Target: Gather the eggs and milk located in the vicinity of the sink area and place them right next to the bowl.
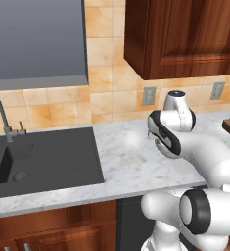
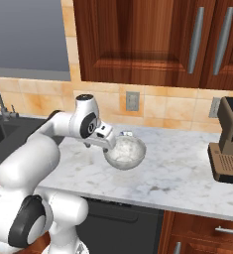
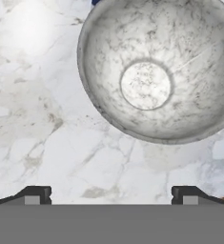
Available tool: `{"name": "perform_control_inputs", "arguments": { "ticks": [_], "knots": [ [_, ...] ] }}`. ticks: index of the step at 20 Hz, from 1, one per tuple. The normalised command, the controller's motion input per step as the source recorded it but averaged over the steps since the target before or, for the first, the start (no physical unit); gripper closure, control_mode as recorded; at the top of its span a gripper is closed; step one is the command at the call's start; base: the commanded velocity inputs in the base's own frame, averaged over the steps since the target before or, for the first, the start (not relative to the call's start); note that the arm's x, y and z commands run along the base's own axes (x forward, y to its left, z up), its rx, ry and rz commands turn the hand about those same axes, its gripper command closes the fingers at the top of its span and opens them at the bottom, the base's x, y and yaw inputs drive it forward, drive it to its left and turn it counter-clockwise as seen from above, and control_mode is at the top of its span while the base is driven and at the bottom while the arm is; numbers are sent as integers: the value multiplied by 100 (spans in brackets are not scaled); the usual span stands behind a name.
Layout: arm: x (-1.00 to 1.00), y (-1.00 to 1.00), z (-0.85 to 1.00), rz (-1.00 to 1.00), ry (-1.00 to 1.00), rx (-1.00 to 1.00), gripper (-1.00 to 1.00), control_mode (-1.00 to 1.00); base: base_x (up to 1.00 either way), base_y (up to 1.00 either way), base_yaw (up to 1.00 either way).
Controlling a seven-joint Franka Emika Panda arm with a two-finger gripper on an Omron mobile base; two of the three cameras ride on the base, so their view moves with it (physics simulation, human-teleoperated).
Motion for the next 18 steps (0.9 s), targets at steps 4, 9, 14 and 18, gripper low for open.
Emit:
{"name": "perform_control_inputs", "arguments": {
  "ticks": [4,9,14,18],
  "knots": [
    [0,0,0,0,0,0,-100,-100,0,0,0],
    [0,0,0,-1,0,0,-100,-100,0,0,0],
    [-1,10,-3,-3,-1,0,-100,100,-2,16,0],
    [0,0,0,0,0,0,-100,100,-8,53,-1]
  ]
}}
